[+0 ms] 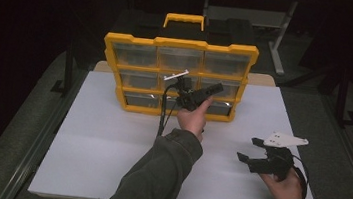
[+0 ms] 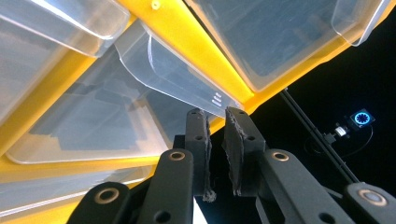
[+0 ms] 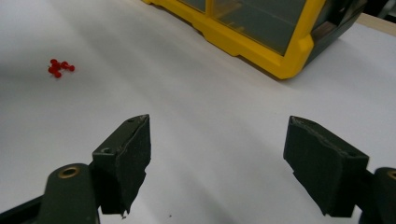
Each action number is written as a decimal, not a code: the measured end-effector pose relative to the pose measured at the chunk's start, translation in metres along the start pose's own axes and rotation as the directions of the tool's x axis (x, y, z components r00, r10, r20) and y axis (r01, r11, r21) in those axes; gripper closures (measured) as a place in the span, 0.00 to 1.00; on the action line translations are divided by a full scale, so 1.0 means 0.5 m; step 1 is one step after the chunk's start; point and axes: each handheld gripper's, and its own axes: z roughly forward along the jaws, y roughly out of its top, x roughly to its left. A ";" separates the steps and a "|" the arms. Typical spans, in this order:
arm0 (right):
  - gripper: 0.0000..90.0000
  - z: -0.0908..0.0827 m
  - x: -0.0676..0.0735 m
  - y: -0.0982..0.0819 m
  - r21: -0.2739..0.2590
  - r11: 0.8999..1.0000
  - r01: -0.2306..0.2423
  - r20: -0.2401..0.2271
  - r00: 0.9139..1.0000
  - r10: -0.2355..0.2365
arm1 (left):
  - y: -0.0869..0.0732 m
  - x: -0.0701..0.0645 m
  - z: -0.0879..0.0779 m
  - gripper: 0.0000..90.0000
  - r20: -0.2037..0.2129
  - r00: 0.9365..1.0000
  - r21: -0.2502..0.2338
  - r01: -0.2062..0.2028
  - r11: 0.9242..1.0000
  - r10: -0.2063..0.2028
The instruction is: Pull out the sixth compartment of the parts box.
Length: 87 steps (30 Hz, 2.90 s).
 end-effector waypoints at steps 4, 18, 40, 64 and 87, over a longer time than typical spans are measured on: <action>0.24 0.001 -0.001 0.000 0.000 1.000 0.003 0.008 1.000 -0.003 | -0.002 -0.001 -0.003 0.88 0.004 1.000 0.001 -0.003 1.000 0.003; 0.24 0.003 -0.001 0.001 0.007 1.000 0.006 0.005 1.000 -0.006 | -0.010 -0.010 -0.011 0.87 0.013 1.000 0.005 -0.011 1.000 0.011; 0.24 0.004 0.002 0.002 0.013 1.000 0.008 0.011 1.000 -0.008 | -0.018 -0.016 -0.026 0.87 0.023 0.999 0.021 -0.027 0.999 0.027; 0.24 0.010 -0.001 0.002 0.022 1.000 0.011 0.014 1.000 -0.012 | -0.032 -0.026 -0.041 0.87 0.043 0.998 0.035 -0.036 0.999 0.035; 0.24 0.016 0.000 0.002 0.035 0.999 0.017 0.012 1.000 -0.018 | -0.034 -0.038 -0.079 0.81 0.033 0.987 0.111 -0.161 0.981 0.159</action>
